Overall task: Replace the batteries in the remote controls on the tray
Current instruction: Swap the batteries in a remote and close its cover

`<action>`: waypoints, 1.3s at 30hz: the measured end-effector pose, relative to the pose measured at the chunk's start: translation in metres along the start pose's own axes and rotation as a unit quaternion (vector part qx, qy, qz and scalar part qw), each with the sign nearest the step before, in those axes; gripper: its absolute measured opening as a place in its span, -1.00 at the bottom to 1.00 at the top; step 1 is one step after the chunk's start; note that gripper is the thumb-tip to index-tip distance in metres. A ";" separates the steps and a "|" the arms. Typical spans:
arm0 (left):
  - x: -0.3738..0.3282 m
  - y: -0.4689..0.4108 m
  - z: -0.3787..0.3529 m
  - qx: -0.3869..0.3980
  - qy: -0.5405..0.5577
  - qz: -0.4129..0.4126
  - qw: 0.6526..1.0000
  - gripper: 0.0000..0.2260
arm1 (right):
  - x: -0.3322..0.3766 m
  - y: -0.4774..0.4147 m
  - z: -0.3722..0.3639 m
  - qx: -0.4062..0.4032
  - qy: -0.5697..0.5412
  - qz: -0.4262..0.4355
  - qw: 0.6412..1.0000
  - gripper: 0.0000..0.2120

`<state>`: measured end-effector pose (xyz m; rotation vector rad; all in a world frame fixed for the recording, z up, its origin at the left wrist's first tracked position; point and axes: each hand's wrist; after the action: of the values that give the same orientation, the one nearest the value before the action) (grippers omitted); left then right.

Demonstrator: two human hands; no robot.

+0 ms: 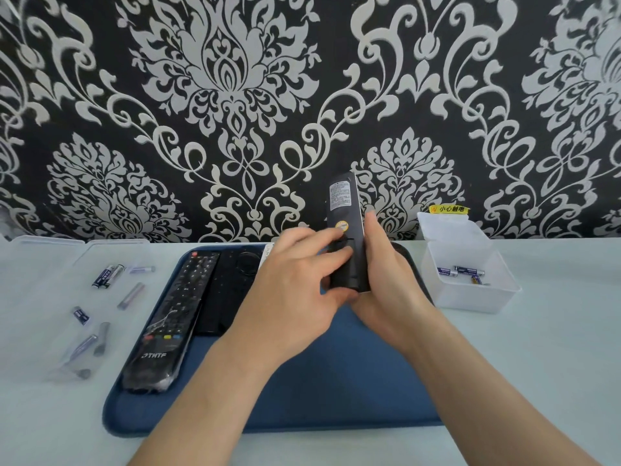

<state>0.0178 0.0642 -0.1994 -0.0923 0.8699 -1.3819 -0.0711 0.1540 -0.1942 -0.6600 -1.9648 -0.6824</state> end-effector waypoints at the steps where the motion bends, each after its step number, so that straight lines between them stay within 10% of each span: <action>1: 0.000 0.000 0.000 -0.010 -0.004 0.001 1.000 -0.58 | 0.000 0.001 -0.001 0.003 0.010 0.005 1.000 -0.50; 10: 0.003 0.000 0.001 -0.016 0.079 0.123 0.989 -0.59 | -0.011 0.001 -0.005 -0.006 0.094 0.031 0.995 -0.59; 17: 0.007 -0.006 0.019 0.004 0.506 0.338 0.793 -0.78 | -0.020 0.003 -0.013 -0.004 0.500 0.205 0.842 -0.61; 29: 0.003 0.004 -0.027 0.131 0.183 0.317 0.921 -0.77 | 0.003 0.000 0.029 -0.055 0.807 0.132 0.573 -0.68; 39: -0.007 0.004 -0.032 0.172 0.036 0.251 0.952 -0.59 | -0.001 -0.007 0.037 -0.025 0.836 0.117 0.535 -0.75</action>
<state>0.0025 0.0850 -0.2206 0.4237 0.6407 -1.0380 -0.0972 0.1747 -0.2118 -0.0340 -0.0072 -0.6915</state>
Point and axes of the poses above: each hand's wrist, its own y-axis away from the middle knuckle, its own z-axis out of the back of the hand, x = y × z, and after that the axes turned 8 degrees about y, right-handed
